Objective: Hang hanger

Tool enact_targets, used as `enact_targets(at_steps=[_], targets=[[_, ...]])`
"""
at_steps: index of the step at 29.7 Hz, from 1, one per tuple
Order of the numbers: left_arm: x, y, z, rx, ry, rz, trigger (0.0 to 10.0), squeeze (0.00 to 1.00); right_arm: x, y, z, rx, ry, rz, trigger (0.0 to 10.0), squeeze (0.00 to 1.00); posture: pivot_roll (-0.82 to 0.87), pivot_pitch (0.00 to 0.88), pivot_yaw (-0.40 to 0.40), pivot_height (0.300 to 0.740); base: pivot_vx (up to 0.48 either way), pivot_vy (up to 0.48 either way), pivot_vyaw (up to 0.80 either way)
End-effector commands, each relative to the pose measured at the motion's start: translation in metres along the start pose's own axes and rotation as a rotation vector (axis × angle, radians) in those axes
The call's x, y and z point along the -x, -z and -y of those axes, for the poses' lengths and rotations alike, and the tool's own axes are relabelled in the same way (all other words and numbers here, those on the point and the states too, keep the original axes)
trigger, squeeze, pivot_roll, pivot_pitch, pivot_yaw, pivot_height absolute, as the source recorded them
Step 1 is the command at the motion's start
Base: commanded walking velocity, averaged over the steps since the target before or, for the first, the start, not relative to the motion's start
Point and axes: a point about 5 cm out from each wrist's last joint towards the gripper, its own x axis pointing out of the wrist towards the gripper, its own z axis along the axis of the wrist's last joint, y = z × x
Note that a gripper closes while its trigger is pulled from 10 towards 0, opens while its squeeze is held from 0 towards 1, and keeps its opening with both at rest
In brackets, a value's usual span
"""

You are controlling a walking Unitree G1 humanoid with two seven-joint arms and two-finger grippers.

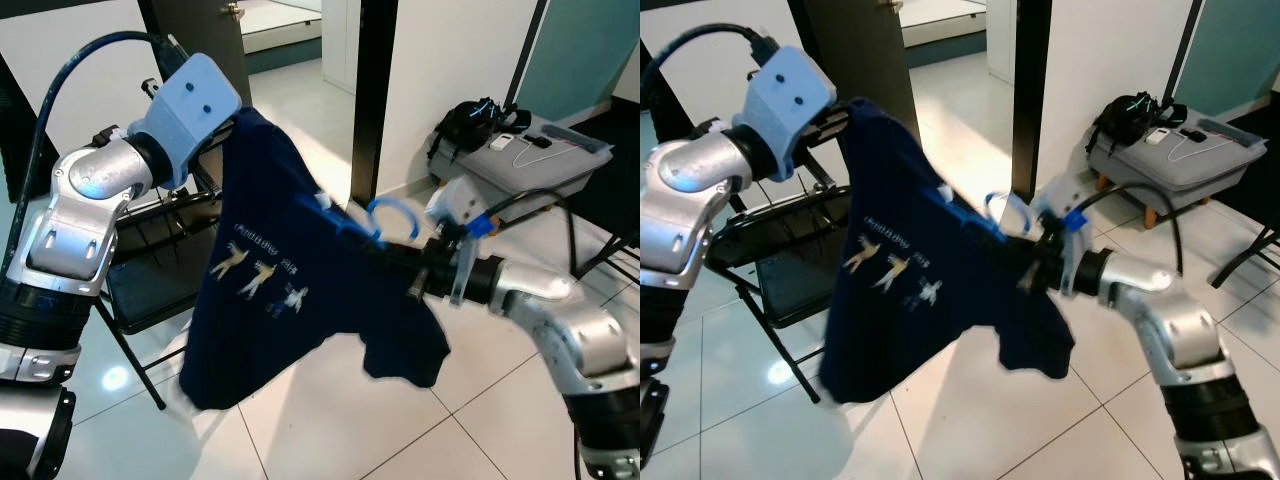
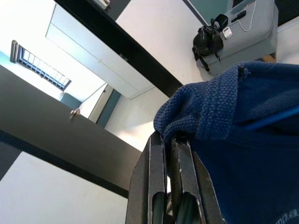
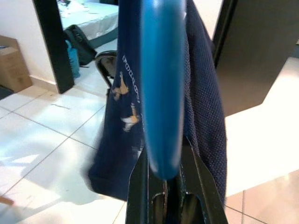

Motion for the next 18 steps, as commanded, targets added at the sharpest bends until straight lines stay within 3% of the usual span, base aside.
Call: enact_targets(at_steps=[1,6,10,11,14,18], targets=[[0.004,0.002,-0.007,-0.028,-0.033,-0.016,10.0,0.0,0.003,-0.013,0.008,0.04,0.053,0.065,10.0,0.0,-0.03,0.067,0.037,0.74,0.0,0.0,0.0],[0.006,0.007,-0.006,-0.043,-0.035,-0.032,10.0,0.0,0.006,-0.02,0.005,0.087,-0.001,0.075,10.0,0.0,-0.04,0.067,0.036,0.74,0.0,0.0,0.0],[0.005,0.007,-0.004,-0.039,-0.033,-0.025,10.0,0.0,0.007,-0.017,-0.017,0.083,-0.194,0.071,10.0,0.0,-0.04,0.067,0.036,0.74,0.0,0.0,0.0],[0.002,0.005,0.0,-0.025,-0.017,-0.003,10.0,0.0,0.005,-0.021,-0.025,0.058,-0.249,0.122,10.0,0.0,-0.04,0.067,0.036,0.74,0.0,0.0,0.0],[0.001,0.003,0.002,-0.018,-0.007,0.01,10.0,0.0,0.004,-0.023,-0.025,0.046,-0.241,0.147,10.0,0.0,-0.04,0.067,0.036,0.74,0.0,0.0,0.0],[-0.003,-0.015,0.029,0.049,0.103,0.124,10.0,0.0,-0.003,-0.02,-0.006,0.055,-0.092,0.14,10.0,0.0,-0.03,0.067,0.037,0.74,0.0,0.0,0.0]])
